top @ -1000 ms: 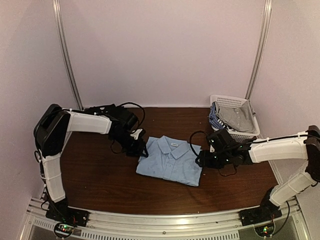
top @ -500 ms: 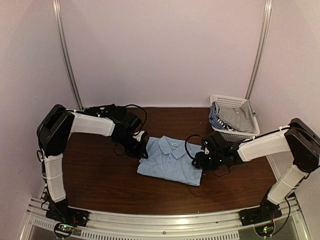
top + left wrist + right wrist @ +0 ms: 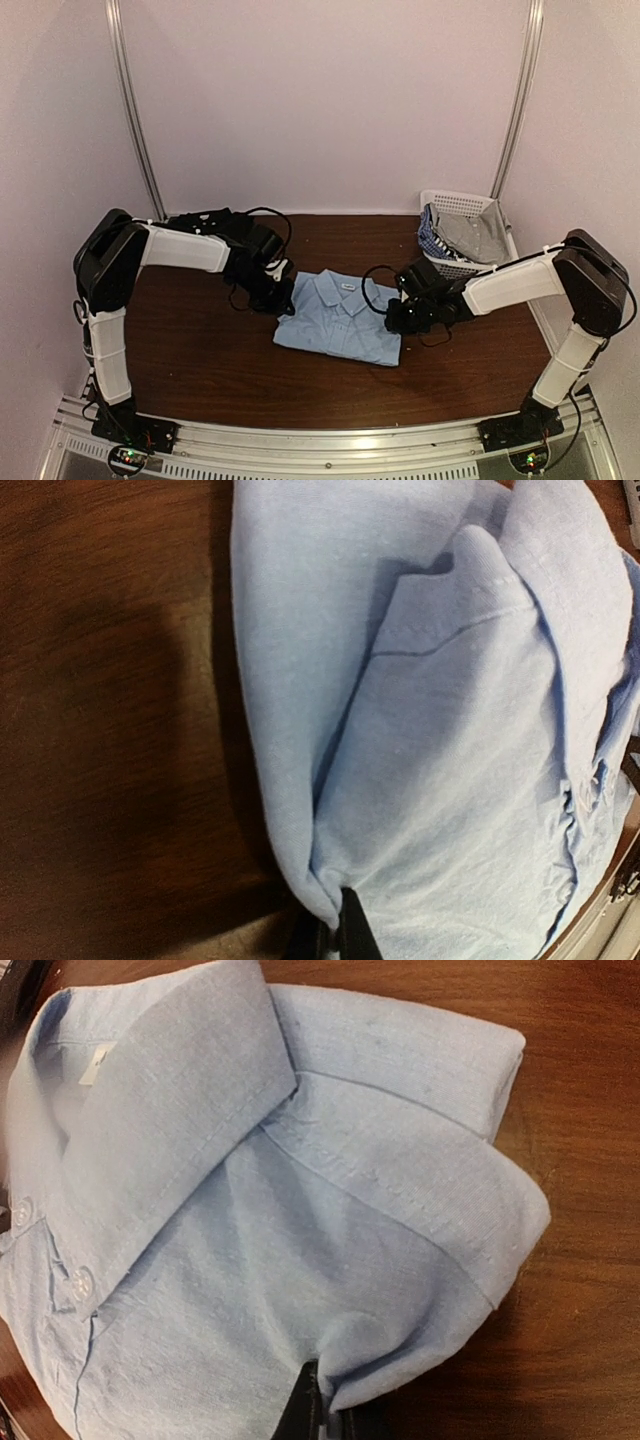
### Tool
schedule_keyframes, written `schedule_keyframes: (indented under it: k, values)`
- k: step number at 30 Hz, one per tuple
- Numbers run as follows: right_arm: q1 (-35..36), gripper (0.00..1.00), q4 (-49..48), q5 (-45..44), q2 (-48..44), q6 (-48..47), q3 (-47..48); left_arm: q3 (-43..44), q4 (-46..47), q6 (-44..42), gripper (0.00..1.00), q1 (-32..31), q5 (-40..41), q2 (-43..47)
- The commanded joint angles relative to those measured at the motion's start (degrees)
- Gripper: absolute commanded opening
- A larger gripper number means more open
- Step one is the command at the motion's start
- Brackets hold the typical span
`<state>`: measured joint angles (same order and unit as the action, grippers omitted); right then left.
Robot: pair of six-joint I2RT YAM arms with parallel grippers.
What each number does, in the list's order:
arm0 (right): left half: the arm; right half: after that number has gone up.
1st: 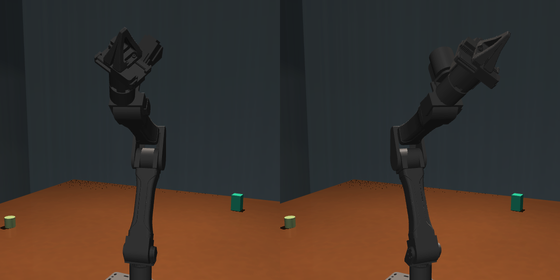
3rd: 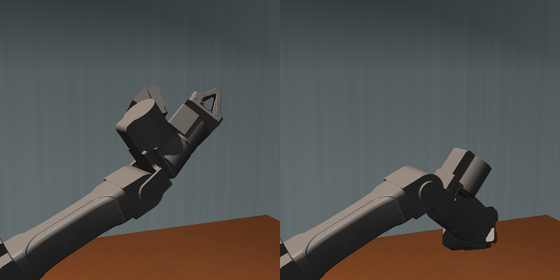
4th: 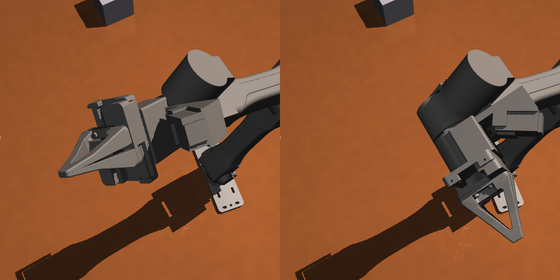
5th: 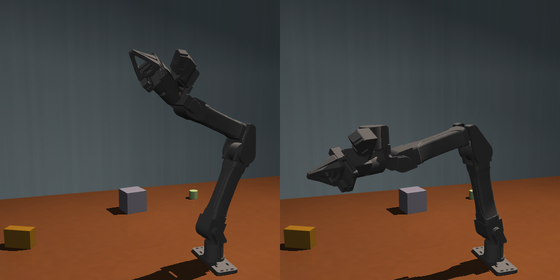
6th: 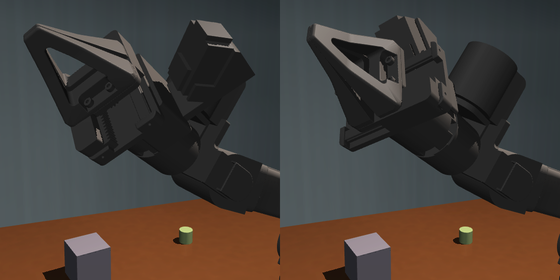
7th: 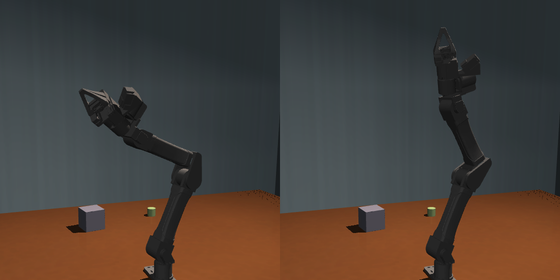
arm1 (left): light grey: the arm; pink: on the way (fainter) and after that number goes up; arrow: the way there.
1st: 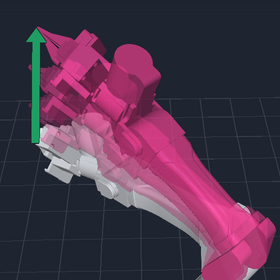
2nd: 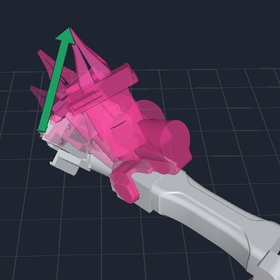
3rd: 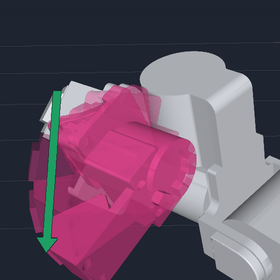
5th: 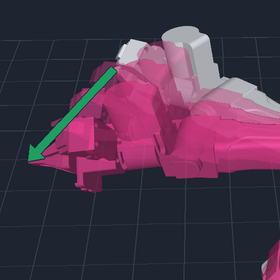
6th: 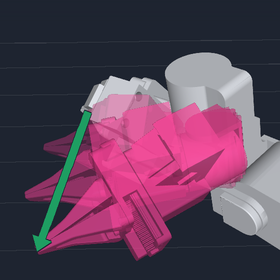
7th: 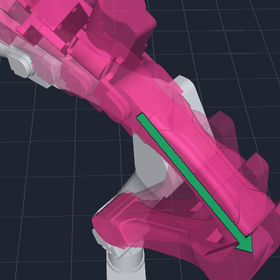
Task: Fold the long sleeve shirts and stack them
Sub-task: Adjust the square-folded shirt at the center of the board, then move the square-folded shirt to the center of the board.
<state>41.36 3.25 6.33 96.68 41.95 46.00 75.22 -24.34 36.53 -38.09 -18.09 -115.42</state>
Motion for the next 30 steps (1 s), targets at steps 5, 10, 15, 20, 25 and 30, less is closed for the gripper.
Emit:
schedule_keyframes:
  k: [5, 10, 15, 20, 25, 30]
  values:
    - [-0.19, 0.00, 3.18, -3.15, -0.90, -1.84, -0.62, -4.55, 4.07, 3.37, 0.00, -2.43, 1.37, 4.97]
    - [-0.87, 0.00, 4.27, -4.06, -4.41, -2.41, -4.04, -8.74, 4.57, 6.45, 0.23, -2.49, 6.68, 10.38]
    - [-1.11, 0.00, 5.12, -3.31, -4.95, -3.28, -4.50, -7.11, 3.33, 6.83, 0.45, 1.43, 12.92, 13.43]
    - [-1.16, 0.00, 5.54, -3.46, -6.79, -3.37, -5.24, -2.45, 3.06, 5.72, 0.43, 11.14, 16.68, 12.04]
    - [-1.21, 0.00, 5.72, -3.40, -7.41, -3.68, -5.56, 5.92, 4.51, 6.27, 0.42, 18.71, 16.56, 4.99]
    - [-1.30, 0.00, 5.70, -3.08, -7.75, -3.89, -5.40, 11.28, 4.62, 11.24, 0.43, 21.30, 15.76, -0.66]
